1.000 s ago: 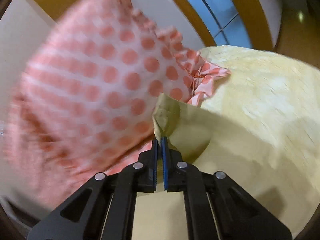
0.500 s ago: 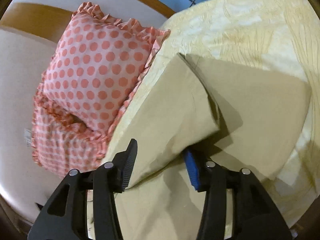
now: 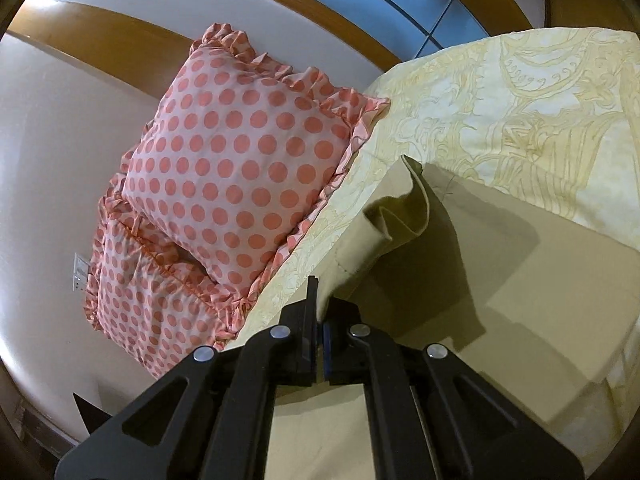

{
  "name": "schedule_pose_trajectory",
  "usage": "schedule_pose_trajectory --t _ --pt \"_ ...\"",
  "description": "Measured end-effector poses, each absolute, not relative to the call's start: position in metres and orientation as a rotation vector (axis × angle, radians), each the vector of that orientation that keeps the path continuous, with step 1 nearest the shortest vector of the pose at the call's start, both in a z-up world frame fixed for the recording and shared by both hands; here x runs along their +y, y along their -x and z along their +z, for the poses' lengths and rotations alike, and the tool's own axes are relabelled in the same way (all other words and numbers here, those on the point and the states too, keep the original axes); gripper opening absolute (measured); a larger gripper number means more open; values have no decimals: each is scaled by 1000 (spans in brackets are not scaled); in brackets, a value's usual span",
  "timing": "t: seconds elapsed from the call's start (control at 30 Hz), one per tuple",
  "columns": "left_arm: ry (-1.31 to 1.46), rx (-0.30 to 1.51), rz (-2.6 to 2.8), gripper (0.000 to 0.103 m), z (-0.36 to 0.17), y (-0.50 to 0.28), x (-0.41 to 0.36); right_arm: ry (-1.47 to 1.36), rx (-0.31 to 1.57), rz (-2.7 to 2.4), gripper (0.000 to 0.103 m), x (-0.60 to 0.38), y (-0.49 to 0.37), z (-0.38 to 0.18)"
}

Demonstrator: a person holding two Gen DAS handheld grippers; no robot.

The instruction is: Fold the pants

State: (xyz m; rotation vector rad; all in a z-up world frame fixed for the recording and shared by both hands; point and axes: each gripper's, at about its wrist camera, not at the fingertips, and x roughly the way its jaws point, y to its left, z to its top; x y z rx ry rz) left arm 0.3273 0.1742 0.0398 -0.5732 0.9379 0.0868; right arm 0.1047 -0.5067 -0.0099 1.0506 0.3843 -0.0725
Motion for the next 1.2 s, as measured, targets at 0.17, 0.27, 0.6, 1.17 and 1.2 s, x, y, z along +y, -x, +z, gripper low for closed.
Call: schedule_pose_trajectory --t 0.17,0.27,0.6,1.17,1.2 --pt "567 962 84 3 26 -350 175 -1042 377 -65 2 -509 -108 -8" --pt "540 891 65 2 43 -315 178 -1041 353 -63 2 -512 -101 -1" --pt "505 713 11 2 77 -55 197 -1039 344 -163 2 -520 -35 -10" --pt "448 677 62 61 24 18 183 -861 376 -475 56 -512 18 -30" --pt "440 668 58 62 24 19 181 -833 375 -477 56 -509 16 -29"
